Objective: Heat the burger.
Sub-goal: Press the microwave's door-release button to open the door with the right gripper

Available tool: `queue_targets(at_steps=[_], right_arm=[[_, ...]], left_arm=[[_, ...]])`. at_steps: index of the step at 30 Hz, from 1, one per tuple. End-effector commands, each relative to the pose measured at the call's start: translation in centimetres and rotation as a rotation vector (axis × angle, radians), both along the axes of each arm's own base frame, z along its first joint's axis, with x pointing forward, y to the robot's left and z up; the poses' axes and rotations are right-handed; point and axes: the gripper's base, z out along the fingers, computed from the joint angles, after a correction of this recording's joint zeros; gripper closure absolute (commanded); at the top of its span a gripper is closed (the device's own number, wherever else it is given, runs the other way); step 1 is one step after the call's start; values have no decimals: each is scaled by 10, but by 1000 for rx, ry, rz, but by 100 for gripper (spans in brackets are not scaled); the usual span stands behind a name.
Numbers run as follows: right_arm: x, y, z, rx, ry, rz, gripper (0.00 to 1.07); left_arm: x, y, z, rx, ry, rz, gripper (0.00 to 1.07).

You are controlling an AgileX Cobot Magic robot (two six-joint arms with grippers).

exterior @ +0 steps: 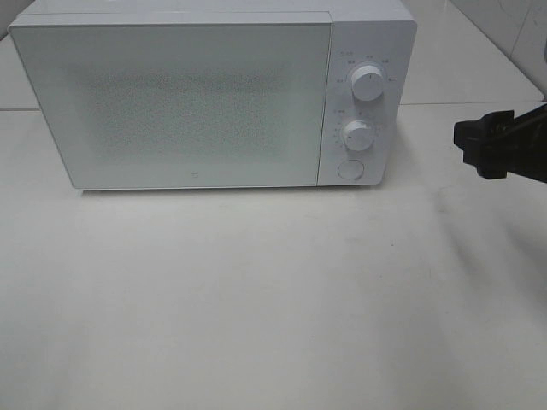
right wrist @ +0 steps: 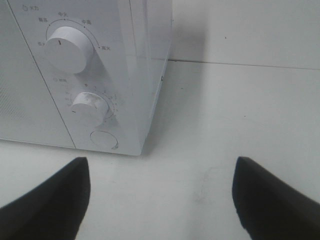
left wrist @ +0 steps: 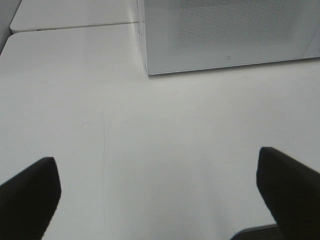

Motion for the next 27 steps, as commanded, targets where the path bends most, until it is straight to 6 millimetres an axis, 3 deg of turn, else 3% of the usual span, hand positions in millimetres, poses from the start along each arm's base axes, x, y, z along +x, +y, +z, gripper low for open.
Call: queue_targets(at_steps=[1,11,14,16,27], right_arm=[[1,-2,-13,32,-91,-31,32],[-2,-2,-43,17,-127,-50,32],[-2,7,-51,3,-123,-44,32],[-2,23,-61,-33,-135,-28,32],[-11,57,-84,-44,-132,-64,32]], left_arm=[[-2,0,0,-4,-27,6,6],[-2,0,0,-4,-27,6,6],[-2,0,0,-4,-27,6,6],[-2,0,0,-4,-27,6,6],[-2,0,0,-4,-27,6,6]])
